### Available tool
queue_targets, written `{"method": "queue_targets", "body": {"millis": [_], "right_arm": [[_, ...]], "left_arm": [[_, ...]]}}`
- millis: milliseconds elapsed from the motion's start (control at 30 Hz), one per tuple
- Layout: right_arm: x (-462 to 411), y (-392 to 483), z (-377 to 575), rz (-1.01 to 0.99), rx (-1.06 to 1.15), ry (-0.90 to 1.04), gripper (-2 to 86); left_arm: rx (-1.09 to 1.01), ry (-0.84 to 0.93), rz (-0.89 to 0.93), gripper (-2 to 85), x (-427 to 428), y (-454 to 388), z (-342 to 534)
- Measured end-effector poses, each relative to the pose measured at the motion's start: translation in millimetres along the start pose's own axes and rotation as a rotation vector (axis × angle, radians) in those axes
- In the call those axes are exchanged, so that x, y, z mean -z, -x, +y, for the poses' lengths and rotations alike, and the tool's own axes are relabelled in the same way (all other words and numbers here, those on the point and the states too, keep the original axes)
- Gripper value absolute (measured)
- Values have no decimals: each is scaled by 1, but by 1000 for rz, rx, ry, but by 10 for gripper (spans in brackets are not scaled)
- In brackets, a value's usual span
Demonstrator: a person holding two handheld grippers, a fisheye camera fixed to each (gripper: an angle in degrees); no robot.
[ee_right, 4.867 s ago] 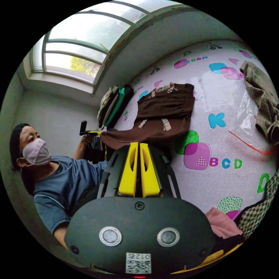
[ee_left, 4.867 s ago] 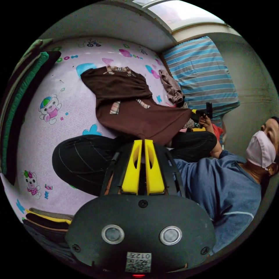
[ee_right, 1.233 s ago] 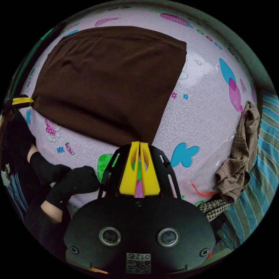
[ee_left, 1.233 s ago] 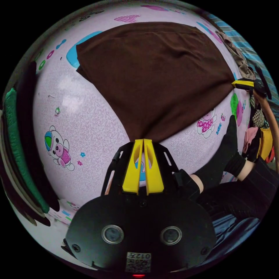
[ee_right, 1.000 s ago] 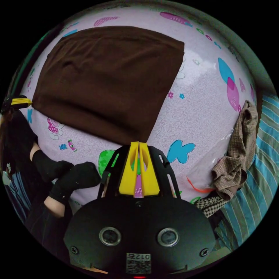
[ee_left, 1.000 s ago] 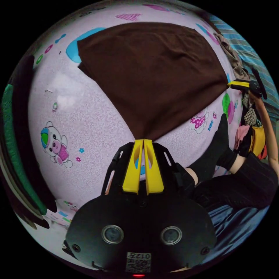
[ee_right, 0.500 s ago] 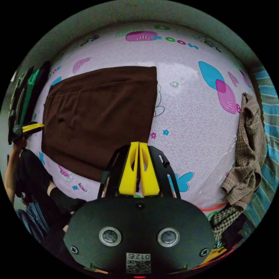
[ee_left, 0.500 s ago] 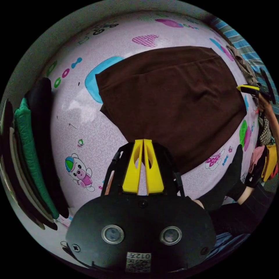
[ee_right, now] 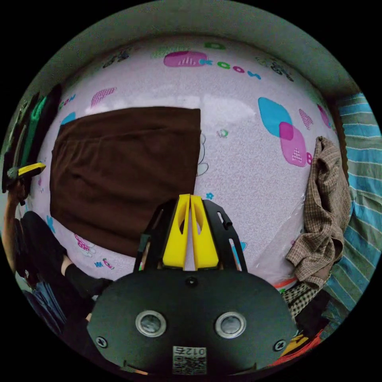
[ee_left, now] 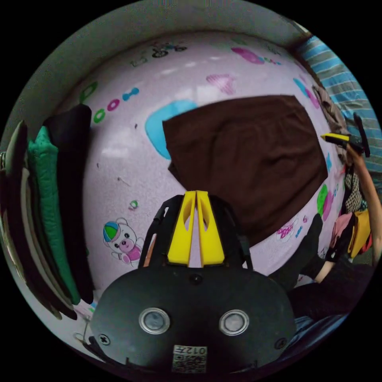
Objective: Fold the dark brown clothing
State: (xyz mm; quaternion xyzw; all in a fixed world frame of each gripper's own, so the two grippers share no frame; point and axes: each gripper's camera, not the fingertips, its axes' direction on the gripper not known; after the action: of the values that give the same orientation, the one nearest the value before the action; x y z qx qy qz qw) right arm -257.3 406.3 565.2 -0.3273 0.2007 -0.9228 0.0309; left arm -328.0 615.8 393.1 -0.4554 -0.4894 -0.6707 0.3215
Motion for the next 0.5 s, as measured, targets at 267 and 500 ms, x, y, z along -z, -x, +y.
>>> {"method": "queue_targets", "body": {"millis": [267,500], "right_arm": [[-4,-14,-32,-80,-76,-77,-10],[-27,-32,-48,-129,-118,-65,-10]], "left_arm": [[3,-17,-58,9,2,5,-66],[-5,22,-98,7,-10,28,-66]]}}
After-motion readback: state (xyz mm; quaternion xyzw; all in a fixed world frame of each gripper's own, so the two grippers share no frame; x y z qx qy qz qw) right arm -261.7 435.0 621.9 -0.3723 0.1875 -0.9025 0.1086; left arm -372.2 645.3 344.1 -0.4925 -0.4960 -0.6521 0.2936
